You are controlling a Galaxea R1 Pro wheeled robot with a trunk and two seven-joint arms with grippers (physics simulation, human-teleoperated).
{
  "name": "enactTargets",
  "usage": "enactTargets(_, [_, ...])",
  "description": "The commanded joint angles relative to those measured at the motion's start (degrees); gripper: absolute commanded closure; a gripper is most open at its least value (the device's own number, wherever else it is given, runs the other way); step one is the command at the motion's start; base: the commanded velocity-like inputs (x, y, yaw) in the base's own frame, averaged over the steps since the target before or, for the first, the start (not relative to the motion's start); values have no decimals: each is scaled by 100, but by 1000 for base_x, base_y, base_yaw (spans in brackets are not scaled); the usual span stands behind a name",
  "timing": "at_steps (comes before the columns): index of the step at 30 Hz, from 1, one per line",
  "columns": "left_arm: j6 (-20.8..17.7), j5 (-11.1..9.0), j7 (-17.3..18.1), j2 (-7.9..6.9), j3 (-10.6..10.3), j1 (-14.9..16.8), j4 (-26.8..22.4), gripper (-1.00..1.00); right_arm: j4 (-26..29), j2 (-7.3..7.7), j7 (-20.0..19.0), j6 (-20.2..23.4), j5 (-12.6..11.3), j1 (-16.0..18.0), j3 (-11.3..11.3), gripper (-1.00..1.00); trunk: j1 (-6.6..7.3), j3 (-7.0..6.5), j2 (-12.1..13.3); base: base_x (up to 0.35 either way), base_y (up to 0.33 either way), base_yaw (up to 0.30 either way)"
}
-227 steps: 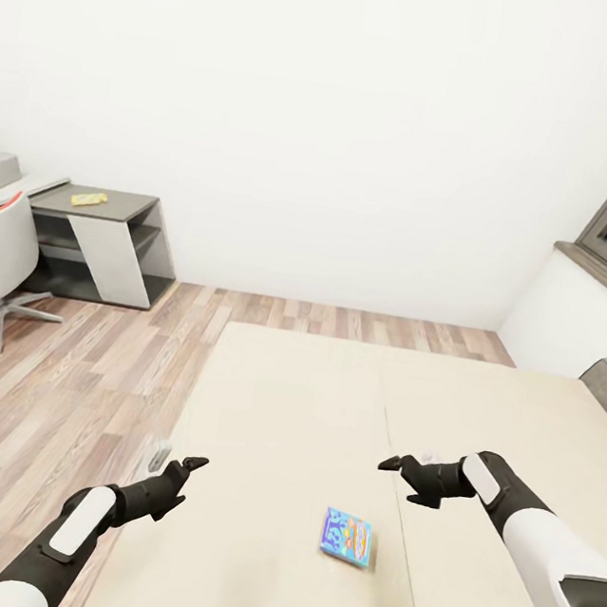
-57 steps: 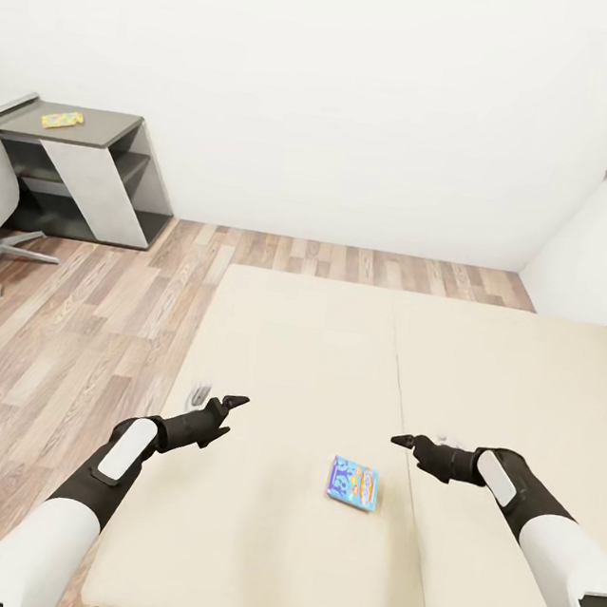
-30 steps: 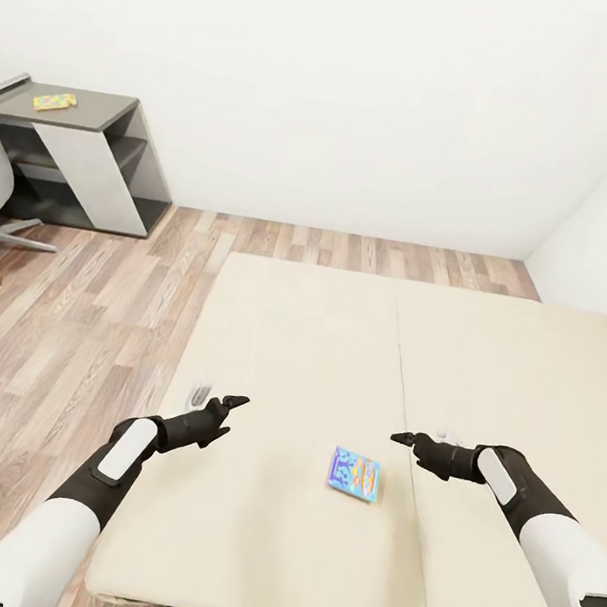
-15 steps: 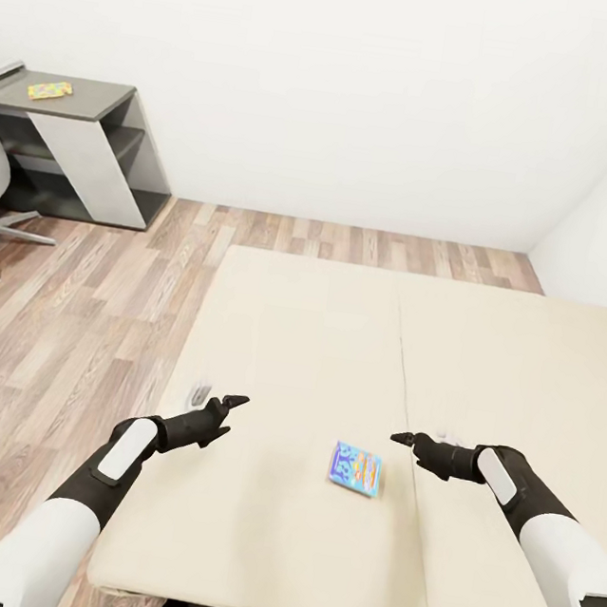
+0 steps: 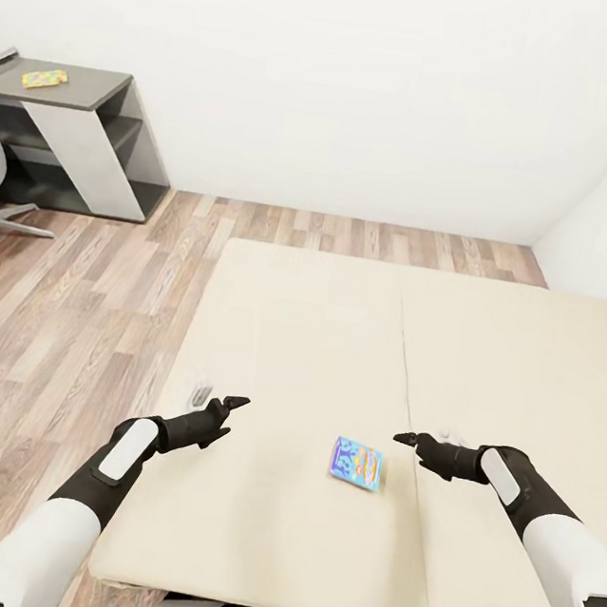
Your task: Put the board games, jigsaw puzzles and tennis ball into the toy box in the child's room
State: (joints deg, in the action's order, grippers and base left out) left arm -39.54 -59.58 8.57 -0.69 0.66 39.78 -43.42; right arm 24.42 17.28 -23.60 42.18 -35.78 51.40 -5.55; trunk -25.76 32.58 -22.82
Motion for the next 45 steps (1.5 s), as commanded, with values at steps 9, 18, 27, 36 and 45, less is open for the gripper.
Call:
enactTargets(9, [-33,5,39,-5,0,3,0,-100,2,47,-21,9,-1,2,-26,-100,-3,92,-10,0,0,0])
enactTargets(18, [-28,-30,97,-22,29,-10,0,-100,2,74,-21,9,-5,2,-25,-100,-3,175,-10,0,0,0])
enactTargets(27, [-28,-48,115,-28,45,-21,-5,-100,2,77,-21,8,-3,2,-26,-100,-3,259,-10,0,0,0])
enactTargets(36, [-20,-52,127,-35,49,-30,-8,-100,2,70,-21,2,0,2,-31,-100,-3,320,-10,0,0,0])
enactTargets(45, [-15,-53,135,-36,55,-38,-20,-100,3,55,-21,1,0,2,-37,-100,-3,333,-10,0,0,0])
